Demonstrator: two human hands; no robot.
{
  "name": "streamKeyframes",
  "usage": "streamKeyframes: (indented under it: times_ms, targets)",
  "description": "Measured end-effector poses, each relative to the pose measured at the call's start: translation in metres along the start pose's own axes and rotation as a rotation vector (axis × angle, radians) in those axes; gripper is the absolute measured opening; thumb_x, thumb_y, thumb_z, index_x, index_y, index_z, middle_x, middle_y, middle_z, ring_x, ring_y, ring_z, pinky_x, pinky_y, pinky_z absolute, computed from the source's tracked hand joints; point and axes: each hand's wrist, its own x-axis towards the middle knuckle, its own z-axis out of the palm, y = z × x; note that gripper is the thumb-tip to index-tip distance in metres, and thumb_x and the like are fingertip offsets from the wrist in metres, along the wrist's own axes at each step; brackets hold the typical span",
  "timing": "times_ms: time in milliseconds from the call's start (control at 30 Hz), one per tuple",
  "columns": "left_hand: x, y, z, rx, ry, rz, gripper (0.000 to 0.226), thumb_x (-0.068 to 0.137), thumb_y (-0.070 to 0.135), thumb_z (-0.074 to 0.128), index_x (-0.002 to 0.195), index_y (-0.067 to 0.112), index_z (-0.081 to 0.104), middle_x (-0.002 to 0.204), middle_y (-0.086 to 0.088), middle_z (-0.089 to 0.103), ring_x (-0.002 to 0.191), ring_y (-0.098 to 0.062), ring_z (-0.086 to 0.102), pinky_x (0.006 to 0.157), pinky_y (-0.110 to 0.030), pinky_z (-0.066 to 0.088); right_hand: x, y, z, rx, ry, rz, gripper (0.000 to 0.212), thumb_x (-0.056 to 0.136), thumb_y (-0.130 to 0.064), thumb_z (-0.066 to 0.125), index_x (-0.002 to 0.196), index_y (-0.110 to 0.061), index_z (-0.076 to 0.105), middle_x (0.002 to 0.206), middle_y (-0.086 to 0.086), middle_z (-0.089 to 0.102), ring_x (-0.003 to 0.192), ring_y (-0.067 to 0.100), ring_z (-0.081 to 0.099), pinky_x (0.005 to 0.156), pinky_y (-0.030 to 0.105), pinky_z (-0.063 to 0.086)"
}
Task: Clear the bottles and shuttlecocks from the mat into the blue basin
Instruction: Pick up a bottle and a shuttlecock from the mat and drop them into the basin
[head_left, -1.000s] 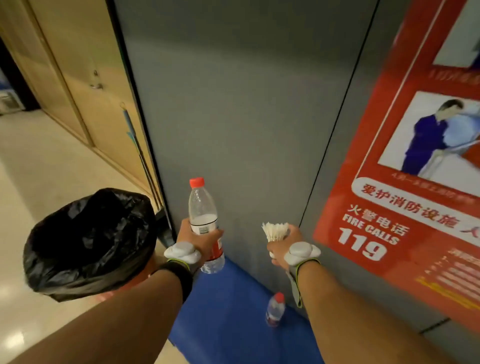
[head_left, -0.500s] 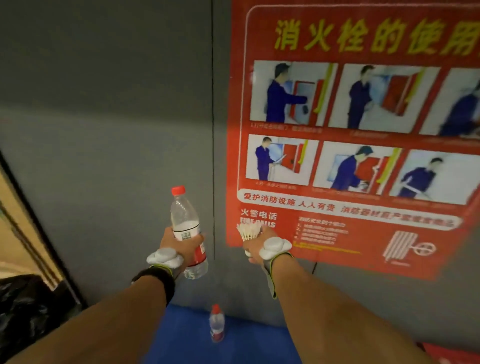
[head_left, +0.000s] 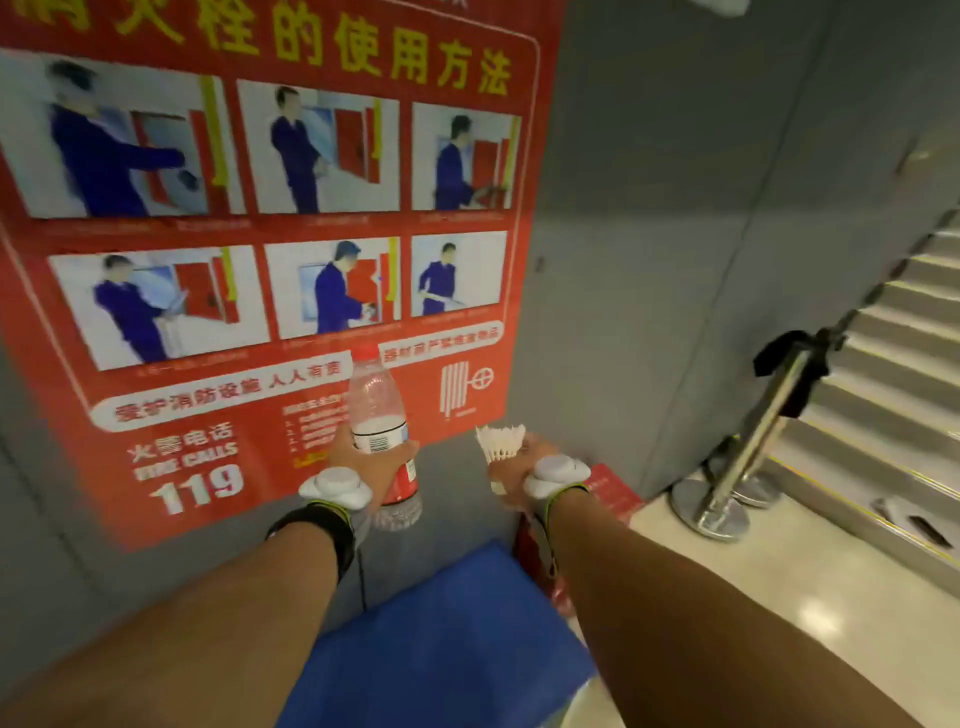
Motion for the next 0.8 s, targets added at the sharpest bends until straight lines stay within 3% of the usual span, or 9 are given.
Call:
streamKeyframes:
  times_ms: [167, 233, 333, 400, 467, 600, 733, 800]
  targets:
    - [-0.007, -0.001, 0.121, -0.028, -0.207, 0.026, 0.063, 0.048, 0.035, 0.088, 0.104, 0.02, 0.063, 0.095, -0.003, 0.073, 0.087, -0.026, 0.071, 0.083, -0.047, 0.058, -0.023, 0.047, -0.111, 0.077, 0.228, 0.087, 0.066, 0.079, -0.008, 0.072, 0.139, -0.011, 0.045, 0.131, 0.01, 0.055, 0.102, 0.017, 0.051, 0.075, 0.024, 0.051]
    - [-0.017, -0.001, 0.175, -0.043, -0.244, 0.014, 0.059, 0.049, 0.035, 0.088, 0.1, 0.024, 0.059, 0.095, -0.002, 0.072, 0.086, -0.025, 0.071, 0.082, -0.044, 0.058, -0.029, 0.068, -0.15, 0.136, 0.317, 0.12, 0.065, 0.078, -0.007, 0.072, 0.138, -0.012, 0.046, 0.136, 0.012, 0.054, 0.111, 0.023, 0.057, 0.088, 0.037, 0.055]
    - [-0.036, 0.004, 0.242, -0.027, -0.346, 0.006, 0.052, 0.063, 0.024, 0.087, 0.106, 0.013, 0.06, 0.089, -0.002, 0.071, 0.079, -0.02, 0.069, 0.067, -0.029, 0.055, -0.037, 0.101, -0.197, 0.204, 0.411, 0.14, 0.047, 0.077, -0.004, 0.07, 0.12, -0.017, 0.056, 0.116, 0.009, 0.062, 0.107, 0.025, 0.06, 0.098, 0.049, 0.051]
    - [-0.044, 0.002, 0.288, -0.015, -0.41, 0.02, 0.048, 0.067, 0.022, 0.085, 0.107, 0.009, 0.063, 0.085, 0.0, 0.071, 0.075, -0.016, 0.069, 0.058, -0.021, 0.05, -0.04, 0.123, -0.226, 0.282, 0.461, 0.163, 0.039, 0.078, 0.004, 0.064, 0.115, -0.008, 0.059, 0.102, 0.016, 0.064, 0.09, 0.029, 0.06, 0.086, 0.048, 0.055]
    - [-0.047, 0.0, 0.328, 0.008, -0.461, 0.031, 0.048, 0.067, 0.025, 0.085, 0.107, 0.009, 0.063, 0.089, -0.004, 0.073, 0.078, -0.018, 0.071, 0.056, -0.02, 0.049, -0.036, 0.148, -0.254, 0.367, 0.468, 0.174, 0.042, 0.081, 0.012, 0.057, 0.121, 0.0, 0.055, 0.093, 0.018, 0.059, 0.074, 0.028, 0.056, 0.065, 0.035, 0.047]
    - [-0.042, -0.005, 0.414, 0.085, -0.526, 0.017, 0.044, 0.072, 0.022, 0.082, 0.108, 0.008, 0.061, 0.093, -0.006, 0.072, 0.066, -0.008, 0.07, 0.048, -0.014, 0.05, -0.004, 0.19, -0.321, 0.576, 0.449, 0.24, 0.035, 0.089, 0.01, 0.048, 0.118, -0.008, 0.054, 0.075, 0.009, 0.053, 0.058, 0.018, 0.045, 0.055, 0.021, 0.036]
    - [-0.031, -0.007, 0.487, 0.127, -0.512, -0.046, 0.056, 0.066, 0.032, 0.084, 0.113, 0.013, 0.058, 0.1, -0.004, 0.07, 0.086, -0.021, 0.069, 0.077, -0.034, 0.056, 0.041, 0.223, -0.379, 0.589, 0.436, 0.279, 0.04, 0.082, 0.017, 0.05, 0.113, -0.009, 0.053, 0.085, 0.013, 0.054, 0.059, 0.019, 0.046, 0.059, 0.023, 0.036]
    - [-0.02, -0.007, 0.524, 0.14, -0.506, -0.105, 0.063, 0.061, 0.036, 0.086, 0.113, 0.014, 0.057, 0.101, -0.005, 0.071, 0.088, -0.023, 0.07, 0.083, -0.04, 0.056, 0.064, 0.234, -0.407, 0.619, 0.397, 0.338, 0.039, 0.086, 0.012, 0.052, 0.12, -0.007, 0.052, 0.084, 0.009, 0.054, 0.063, 0.02, 0.05, 0.054, 0.023, 0.042]
